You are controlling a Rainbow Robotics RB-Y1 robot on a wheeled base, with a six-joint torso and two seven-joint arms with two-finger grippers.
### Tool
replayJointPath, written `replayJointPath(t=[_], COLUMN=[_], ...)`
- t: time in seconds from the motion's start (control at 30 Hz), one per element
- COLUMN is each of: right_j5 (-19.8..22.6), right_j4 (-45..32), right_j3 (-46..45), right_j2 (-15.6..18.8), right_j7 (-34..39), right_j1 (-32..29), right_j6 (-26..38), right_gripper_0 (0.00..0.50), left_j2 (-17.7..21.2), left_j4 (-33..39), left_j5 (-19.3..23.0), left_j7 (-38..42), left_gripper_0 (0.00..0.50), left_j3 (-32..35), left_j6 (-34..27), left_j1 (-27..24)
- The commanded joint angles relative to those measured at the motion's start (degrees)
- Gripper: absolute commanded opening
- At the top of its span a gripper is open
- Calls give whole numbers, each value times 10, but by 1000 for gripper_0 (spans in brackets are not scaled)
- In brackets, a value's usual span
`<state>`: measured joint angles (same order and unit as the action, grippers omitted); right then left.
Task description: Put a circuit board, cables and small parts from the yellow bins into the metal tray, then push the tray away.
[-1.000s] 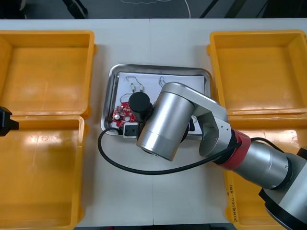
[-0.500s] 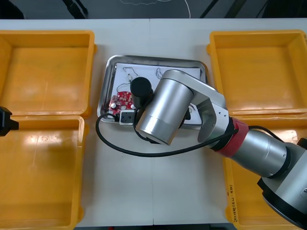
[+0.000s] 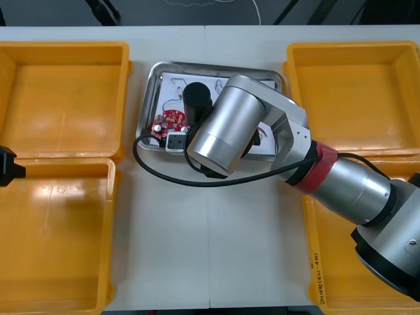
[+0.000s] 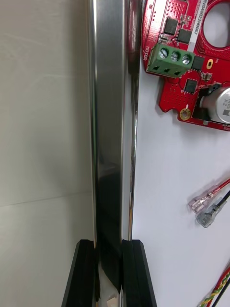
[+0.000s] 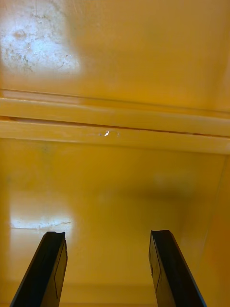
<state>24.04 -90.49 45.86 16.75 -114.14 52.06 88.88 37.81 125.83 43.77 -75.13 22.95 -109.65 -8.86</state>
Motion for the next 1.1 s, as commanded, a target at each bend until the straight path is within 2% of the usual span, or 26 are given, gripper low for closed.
replayJointPath(t=[0.03,0.57,1.1], right_j5=[7,7,12], right_j4=[15,109,164], right_j3=[-26,-36,-53], right_j2=[-10,-37,-43], right_j7=[-26,-49,-78], right_j1=[39,84,109], right_j6=[-18,-85,-130], right_gripper_0=[0,0,0], left_j2=[28,28,28], left_j4=[20,20,20], left_j5=[-3,-3,-3], left_j7=[-9,-9,-9], left_gripper_0=[500,500,500], left_j3=[16,16,16], left_j6=[-3,-3,-3], left_j1=[10,10,10])
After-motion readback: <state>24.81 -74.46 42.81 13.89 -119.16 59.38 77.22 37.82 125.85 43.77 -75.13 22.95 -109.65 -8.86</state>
